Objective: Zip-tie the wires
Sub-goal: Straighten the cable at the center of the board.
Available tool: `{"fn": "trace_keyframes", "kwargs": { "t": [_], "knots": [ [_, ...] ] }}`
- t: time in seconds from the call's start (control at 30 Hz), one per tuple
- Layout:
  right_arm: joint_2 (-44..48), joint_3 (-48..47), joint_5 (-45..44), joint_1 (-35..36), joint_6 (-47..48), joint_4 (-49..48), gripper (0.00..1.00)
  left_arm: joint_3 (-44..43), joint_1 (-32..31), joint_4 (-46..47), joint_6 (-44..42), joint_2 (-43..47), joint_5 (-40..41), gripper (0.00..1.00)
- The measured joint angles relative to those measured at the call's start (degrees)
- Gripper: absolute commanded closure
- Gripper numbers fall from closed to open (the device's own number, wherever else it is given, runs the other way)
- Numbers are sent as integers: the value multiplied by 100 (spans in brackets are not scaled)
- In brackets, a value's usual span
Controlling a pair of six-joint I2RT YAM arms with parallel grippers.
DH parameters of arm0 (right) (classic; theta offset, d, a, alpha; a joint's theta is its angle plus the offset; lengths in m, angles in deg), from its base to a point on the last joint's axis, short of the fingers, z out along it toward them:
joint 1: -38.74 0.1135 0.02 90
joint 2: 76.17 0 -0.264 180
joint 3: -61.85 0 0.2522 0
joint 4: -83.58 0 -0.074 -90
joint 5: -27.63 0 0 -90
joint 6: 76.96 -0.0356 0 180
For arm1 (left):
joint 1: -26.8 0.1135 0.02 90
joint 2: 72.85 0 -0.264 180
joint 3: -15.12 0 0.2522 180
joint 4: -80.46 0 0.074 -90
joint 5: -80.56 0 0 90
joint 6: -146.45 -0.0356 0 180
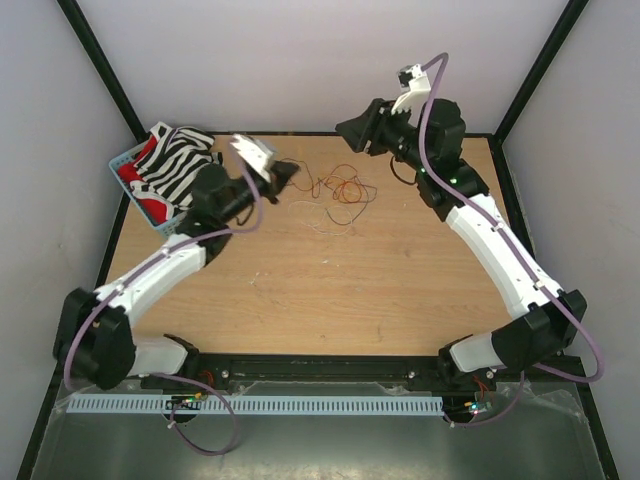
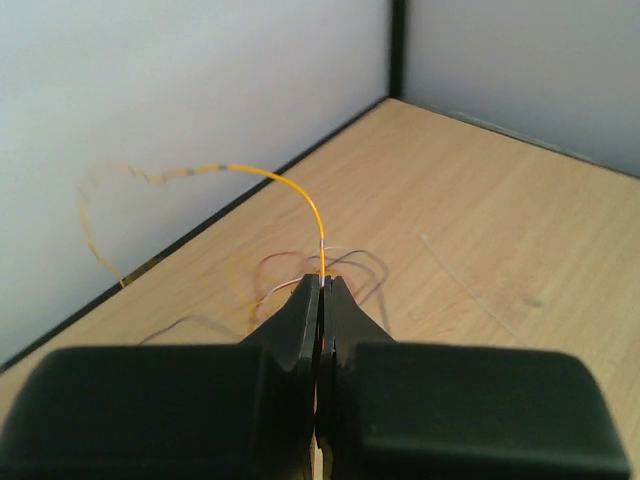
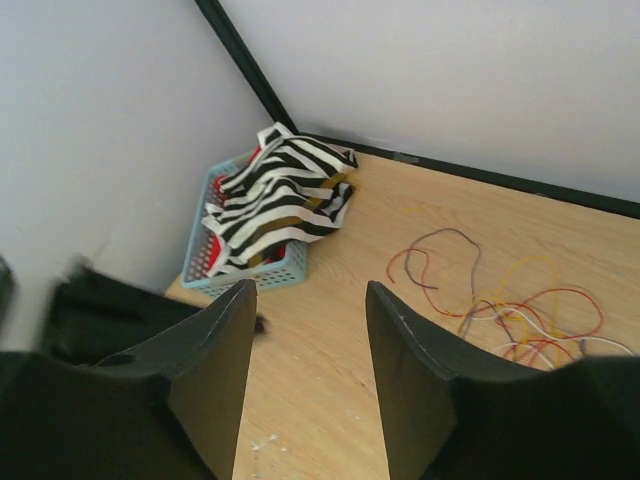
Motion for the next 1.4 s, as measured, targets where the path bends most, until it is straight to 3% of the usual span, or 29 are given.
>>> {"fn": "trace_keyframes", "kwargs": {
  "t": [0.17, 0.27, 0.53, 0.77, 0.93, 1.2, 1.4],
  "knots": [
    [0, 203, -205, 0, 269, 26, 28, 103, 1158, -629, 979, 1012, 138, 100],
    [-2, 348, -367, 0, 407, 31, 25, 94, 1458, -1084, 1263, 1672, 203, 100],
    [-966, 367, -651, 0, 592, -46, 24, -321, 1471, -2197, 1530, 2758, 166, 100],
    [-2457, 107, -535, 4, 592, 155, 12, -804, 1471, -2800, 1685, 2949, -61, 100],
    [-2975, -103, -428, 190, 1060, 173, 7, -975, 1471, -3062, 1746, 2962, -175, 100],
    [-3032, 120, -26, 715, 1751, -575, 8, -1027, 1471, -3342, 1762, 3012, -219, 100],
    [-3600, -149, 50, 745, 1906, -837, 14, -1130, 1471, -3497, 1762, 3091, -229, 100]
  ]
}}
